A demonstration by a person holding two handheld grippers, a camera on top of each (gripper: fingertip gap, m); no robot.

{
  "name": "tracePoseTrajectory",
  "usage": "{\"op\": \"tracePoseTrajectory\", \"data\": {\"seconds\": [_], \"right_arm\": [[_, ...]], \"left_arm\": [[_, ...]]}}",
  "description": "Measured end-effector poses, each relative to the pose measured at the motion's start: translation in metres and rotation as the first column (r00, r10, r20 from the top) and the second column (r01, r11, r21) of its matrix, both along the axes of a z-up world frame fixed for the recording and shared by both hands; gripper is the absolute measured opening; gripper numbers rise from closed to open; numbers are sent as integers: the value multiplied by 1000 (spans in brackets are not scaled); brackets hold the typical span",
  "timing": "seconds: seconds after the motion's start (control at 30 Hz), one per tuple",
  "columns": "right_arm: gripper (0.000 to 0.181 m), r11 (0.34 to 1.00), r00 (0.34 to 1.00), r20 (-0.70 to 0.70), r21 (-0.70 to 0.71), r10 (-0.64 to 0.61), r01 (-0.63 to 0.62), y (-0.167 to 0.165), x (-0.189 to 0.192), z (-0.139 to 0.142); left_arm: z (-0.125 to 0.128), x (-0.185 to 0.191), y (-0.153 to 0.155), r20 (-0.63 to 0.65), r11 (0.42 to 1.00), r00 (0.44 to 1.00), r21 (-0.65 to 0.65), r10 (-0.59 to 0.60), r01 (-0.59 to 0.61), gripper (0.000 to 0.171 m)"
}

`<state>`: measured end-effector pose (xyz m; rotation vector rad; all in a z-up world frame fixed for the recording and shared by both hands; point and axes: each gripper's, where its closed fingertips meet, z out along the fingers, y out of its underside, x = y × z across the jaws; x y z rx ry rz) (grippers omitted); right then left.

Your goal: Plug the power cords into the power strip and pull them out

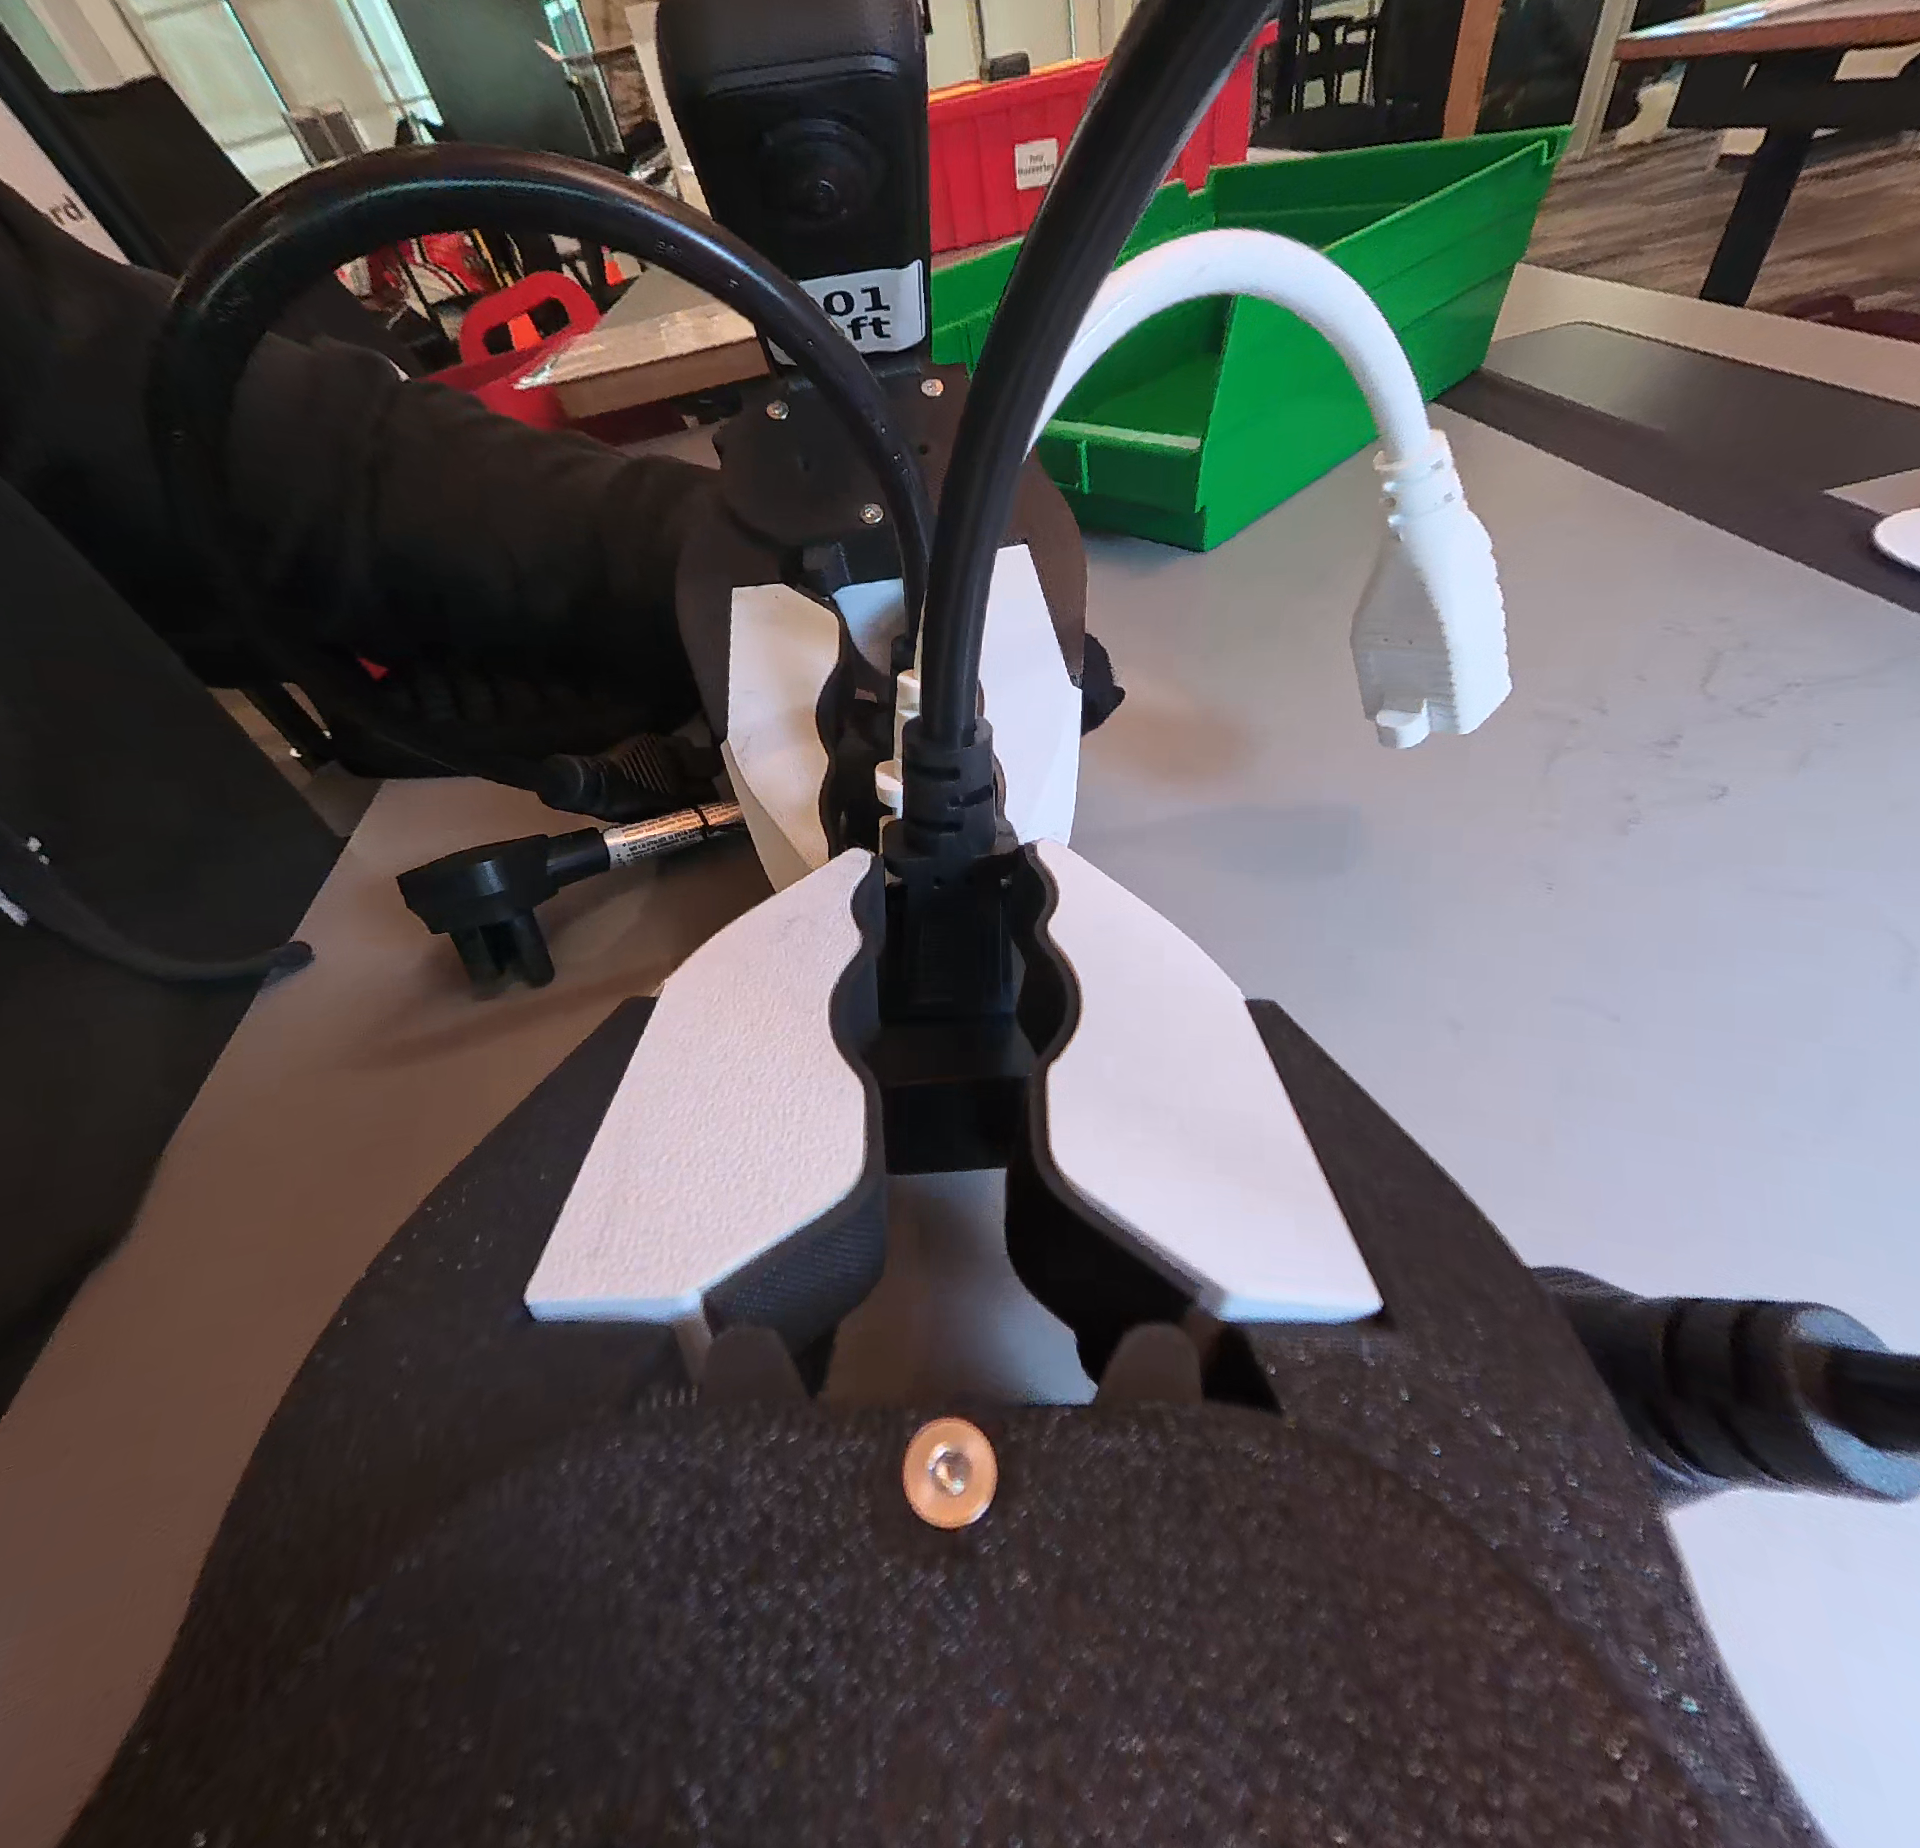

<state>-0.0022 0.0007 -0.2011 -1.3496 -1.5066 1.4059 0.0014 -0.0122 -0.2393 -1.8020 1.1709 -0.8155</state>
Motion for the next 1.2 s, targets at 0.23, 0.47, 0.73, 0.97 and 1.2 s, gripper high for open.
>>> {"op": "tracePoseTrajectory", "data": {"seconds": [0.23, 0.47, 0.73, 0.97, 1.2], "right_arm": [[25, 1000, 1000, -24, -6, -9, 9, -1, 0, 5], [25, 1000, 999, -36, -21, -10, 9, -1, 1, 8], [25, 999, 997, -81, -45, -14, 10, 1, 2, 16], [24, 999, 999, -44, -36, -30, 28, 5, 3, 14], [24, 995, 999, 44, 99, -6, 2, -2, 3, -8]], "left_arm": [[5, 1, 0, 38, 1000, 999, 13, -2, 2, 40], [8, 2, -1, 56, 1000, 998, 6, 0, -1, 41], [14, 5, -1, 128, 1000, 992, -31, 1, 3, 40], [13, 6, 2, 122, 999, 992, -54, 17, -11, 40], [-9, -2, -1, -131, 999, 991, 33, 7, -2, 41]]}}
